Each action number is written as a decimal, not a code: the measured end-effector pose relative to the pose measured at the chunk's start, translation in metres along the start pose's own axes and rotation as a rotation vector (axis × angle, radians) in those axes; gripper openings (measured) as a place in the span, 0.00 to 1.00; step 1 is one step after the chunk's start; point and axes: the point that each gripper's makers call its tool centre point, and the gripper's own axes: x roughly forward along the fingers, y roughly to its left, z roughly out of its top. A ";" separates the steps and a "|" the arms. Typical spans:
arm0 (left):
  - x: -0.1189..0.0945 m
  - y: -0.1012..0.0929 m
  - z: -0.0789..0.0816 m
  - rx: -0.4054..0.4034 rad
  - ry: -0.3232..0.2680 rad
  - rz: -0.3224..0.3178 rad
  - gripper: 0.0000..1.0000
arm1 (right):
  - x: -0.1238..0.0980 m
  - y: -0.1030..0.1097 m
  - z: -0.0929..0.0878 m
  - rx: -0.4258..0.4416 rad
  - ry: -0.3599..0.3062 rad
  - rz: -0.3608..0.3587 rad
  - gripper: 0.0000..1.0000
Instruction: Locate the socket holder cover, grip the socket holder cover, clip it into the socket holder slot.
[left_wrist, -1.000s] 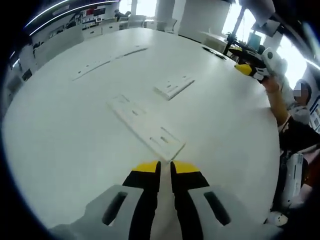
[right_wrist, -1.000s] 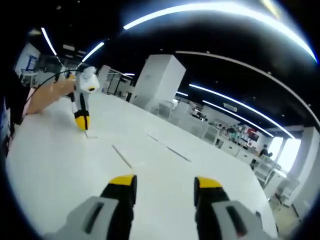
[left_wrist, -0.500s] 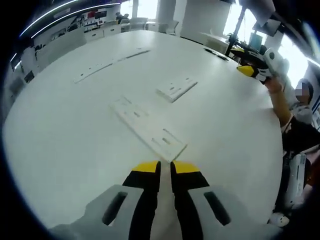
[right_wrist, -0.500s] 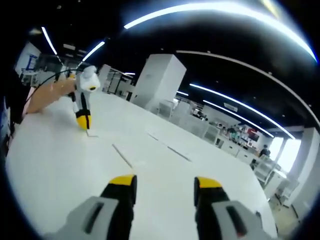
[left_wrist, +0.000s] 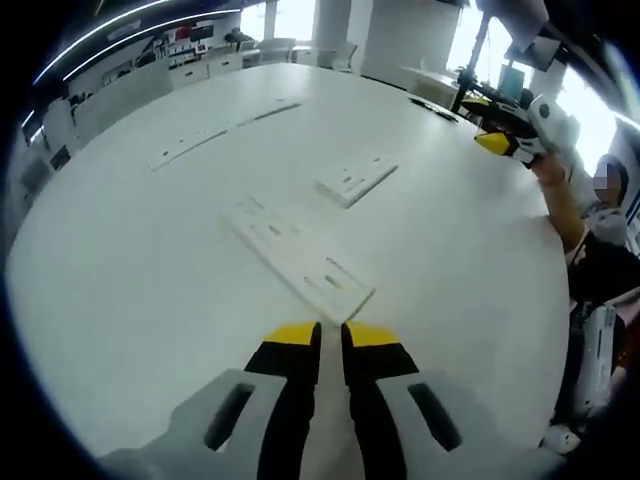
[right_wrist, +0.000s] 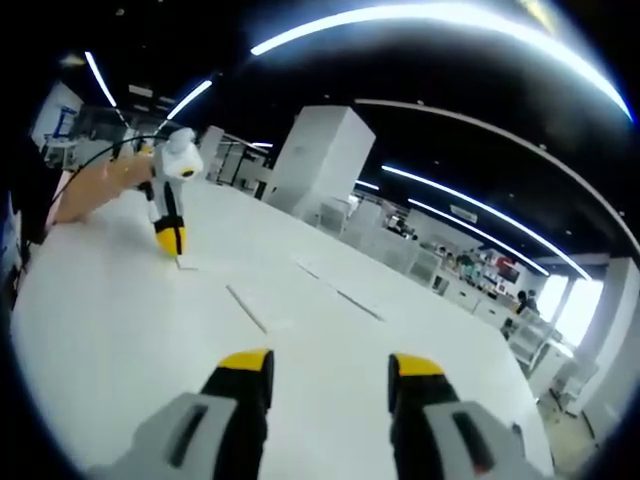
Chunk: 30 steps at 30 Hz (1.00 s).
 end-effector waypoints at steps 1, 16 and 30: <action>0.000 0.000 0.000 0.000 0.000 0.001 0.10 | 0.000 0.001 0.000 -0.001 0.001 0.000 0.47; 0.001 -0.001 0.001 0.008 -0.013 0.008 0.10 | 0.001 0.002 -0.002 -0.005 0.010 0.004 0.47; 0.002 0.001 0.001 0.009 -0.019 0.015 0.10 | 0.002 0.004 -0.003 -0.011 0.018 0.009 0.47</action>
